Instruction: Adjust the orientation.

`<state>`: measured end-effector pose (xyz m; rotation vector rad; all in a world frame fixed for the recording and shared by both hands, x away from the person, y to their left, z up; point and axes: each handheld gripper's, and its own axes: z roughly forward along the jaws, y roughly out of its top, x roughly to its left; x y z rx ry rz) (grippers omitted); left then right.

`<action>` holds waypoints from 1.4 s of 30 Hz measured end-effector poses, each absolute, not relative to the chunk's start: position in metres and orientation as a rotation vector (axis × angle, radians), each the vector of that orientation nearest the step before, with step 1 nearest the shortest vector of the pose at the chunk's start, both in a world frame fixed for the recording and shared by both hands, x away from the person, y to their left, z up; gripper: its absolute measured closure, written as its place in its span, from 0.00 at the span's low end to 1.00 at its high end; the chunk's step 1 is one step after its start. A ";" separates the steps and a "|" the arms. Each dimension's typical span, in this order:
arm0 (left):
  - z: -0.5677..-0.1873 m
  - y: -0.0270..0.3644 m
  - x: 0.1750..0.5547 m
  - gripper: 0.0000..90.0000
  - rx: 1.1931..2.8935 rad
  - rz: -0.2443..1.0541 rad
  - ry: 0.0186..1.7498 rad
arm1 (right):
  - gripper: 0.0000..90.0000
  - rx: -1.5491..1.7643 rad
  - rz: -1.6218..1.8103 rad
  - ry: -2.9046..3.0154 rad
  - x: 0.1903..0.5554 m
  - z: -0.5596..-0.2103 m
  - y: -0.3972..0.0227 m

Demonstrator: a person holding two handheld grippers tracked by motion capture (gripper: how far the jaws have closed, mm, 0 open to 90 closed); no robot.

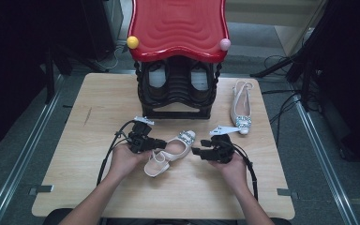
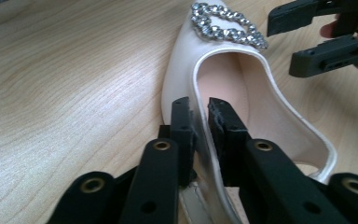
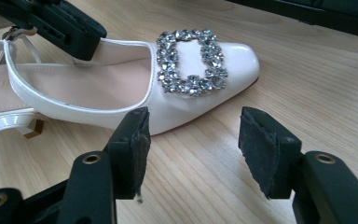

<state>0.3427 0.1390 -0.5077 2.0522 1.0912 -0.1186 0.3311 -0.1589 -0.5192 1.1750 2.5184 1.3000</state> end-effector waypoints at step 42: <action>-0.476 0.194 0.325 0.54 2.030 -0.040 1.100 | 1.00 1.172 1.295 2.586 0.337 -0.525 -0.134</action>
